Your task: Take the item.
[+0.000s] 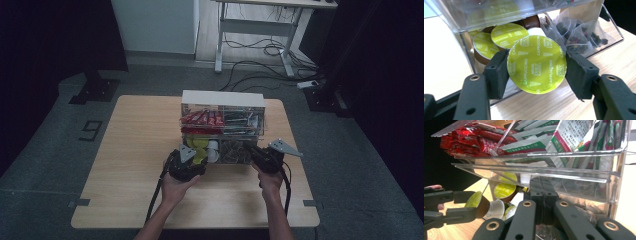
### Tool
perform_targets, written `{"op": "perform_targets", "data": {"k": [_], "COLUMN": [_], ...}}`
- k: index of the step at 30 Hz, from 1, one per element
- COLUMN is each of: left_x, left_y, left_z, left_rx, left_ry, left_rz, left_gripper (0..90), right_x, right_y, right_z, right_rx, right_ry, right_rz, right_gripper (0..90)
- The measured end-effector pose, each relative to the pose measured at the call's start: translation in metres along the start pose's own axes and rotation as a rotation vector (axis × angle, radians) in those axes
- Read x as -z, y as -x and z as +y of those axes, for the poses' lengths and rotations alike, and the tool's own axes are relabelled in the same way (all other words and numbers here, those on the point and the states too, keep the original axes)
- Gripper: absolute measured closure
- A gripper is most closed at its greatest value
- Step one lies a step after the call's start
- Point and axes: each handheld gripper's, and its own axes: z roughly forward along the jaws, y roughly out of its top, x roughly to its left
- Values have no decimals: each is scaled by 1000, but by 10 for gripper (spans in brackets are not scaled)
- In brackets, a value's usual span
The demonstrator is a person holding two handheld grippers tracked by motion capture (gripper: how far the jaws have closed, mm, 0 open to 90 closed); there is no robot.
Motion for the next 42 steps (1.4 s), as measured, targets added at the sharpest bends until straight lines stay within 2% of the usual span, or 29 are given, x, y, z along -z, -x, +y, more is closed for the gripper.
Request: {"op": "perform_targets", "data": {"k": [13,20,23,29,42], "left_x": [12,26,32,40,49], "left_y": [-9,-19,-27,-38,-62], "left_z": [-7,-10,-13,-20,-40], "left_rx": [9,22,38,44,85], "left_ry": [-2,13,16,5,-13], "left_rz": [4,19,30,48,87], "left_gripper": [384,384,384,384,384], "right_x": [0,0,-1,-1,-1], "right_y": [0,1,2,3,4], "right_z": [0,-1,-1,-2,-2], "right_rx": [0,-4,-3,-6,-2], "right_ry": [-1,-1,-3,-4,-7], "right_rz": [0,-2,-6,-12,-18], "right_gripper": [894,894,895,894,894]}}
